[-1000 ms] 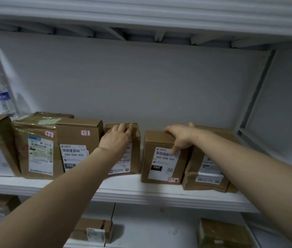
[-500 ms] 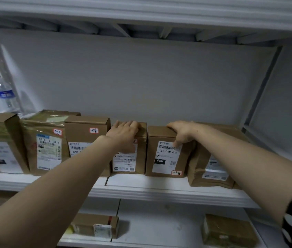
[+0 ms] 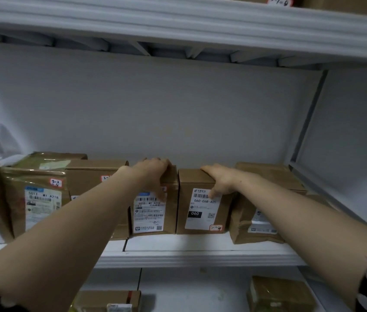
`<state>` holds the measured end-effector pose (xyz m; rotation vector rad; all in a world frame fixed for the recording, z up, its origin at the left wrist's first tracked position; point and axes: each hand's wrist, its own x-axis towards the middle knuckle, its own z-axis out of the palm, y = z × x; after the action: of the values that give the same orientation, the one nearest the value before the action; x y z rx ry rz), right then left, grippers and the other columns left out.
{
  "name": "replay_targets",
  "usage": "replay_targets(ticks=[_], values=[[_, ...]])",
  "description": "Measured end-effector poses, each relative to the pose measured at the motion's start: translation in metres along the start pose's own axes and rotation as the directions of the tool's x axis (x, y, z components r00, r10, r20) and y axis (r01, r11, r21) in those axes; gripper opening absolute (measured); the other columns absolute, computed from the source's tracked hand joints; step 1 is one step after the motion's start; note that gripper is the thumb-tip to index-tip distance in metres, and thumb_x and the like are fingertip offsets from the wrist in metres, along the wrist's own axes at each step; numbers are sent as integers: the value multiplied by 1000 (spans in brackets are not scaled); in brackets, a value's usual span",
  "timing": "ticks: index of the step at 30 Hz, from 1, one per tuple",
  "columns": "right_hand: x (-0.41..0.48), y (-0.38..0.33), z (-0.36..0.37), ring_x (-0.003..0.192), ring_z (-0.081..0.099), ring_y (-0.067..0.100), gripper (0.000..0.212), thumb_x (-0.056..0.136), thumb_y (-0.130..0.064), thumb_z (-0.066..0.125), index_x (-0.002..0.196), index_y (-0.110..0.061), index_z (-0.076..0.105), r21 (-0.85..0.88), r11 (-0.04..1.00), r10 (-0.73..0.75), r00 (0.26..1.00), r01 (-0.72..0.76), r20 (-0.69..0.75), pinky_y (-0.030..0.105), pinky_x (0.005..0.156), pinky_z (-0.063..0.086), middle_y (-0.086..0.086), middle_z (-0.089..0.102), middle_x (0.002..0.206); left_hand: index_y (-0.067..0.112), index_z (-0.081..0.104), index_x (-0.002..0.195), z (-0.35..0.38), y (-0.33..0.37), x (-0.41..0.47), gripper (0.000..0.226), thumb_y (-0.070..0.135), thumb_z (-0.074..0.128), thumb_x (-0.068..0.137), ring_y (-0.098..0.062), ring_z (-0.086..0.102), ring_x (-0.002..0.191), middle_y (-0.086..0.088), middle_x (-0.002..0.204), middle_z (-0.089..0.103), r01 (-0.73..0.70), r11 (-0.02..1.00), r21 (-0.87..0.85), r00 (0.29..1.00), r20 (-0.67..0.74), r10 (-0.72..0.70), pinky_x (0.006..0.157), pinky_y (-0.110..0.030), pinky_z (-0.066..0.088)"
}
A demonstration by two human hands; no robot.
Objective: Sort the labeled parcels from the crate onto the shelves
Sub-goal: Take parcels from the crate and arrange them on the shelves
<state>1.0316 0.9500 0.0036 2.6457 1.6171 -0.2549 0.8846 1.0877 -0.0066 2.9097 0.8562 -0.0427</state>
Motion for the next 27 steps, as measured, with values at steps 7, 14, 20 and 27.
replay_targets(ticks=[7, 14, 20, 27], values=[[-3, 0, -2, 134, 36, 28, 77, 82, -28, 72, 146, -22, 29, -72, 997, 3, 1000, -3, -7, 45, 112, 28, 7, 39, 144, 21, 25, 144, 0, 0, -8, 101, 28, 86, 63, -24, 46, 122, -3, 137, 45, -31, 998, -54, 999, 18, 32, 103, -40, 41], [-11, 0, 3, 145, 14, 30, 92, 85, -35, 69, 153, -22, 9, -77, 997, 28, 999, -29, -23, 43, 116, 15, 11, 17, 158, 13, 1, 152, 4, 4, -14, 117, 31, 82, 69, -27, 25, 141, -8, 156, 21, -29, 999, 22, 1000, 11, 29, 116, -44, 24], [-38, -3, 8, 147, 0, 28, 105, 77, -45, 74, 153, -24, 5, -7, 1000, 28, 988, -29, -151, 42, 117, 1, 11, 4, 160, 16, -9, 151, 3, 21, -36, 121, 33, 80, 71, -25, 8, 147, -5, 160, 6, -50, 991, 128, 995, -75, 59, 119, -42, 6], [-105, 10, 15, 146, 5, 27, 94, 77, -48, 72, 150, -24, 18, 67, 996, 79, 922, -57, -378, 42, 117, -1, 7, 13, 158, 30, 1, 152, 3, 76, -77, 97, 33, 68, 81, -22, 8, 147, 1, 160, 11, -120, 980, 158, 954, -254, 157, 118, -45, 0]])
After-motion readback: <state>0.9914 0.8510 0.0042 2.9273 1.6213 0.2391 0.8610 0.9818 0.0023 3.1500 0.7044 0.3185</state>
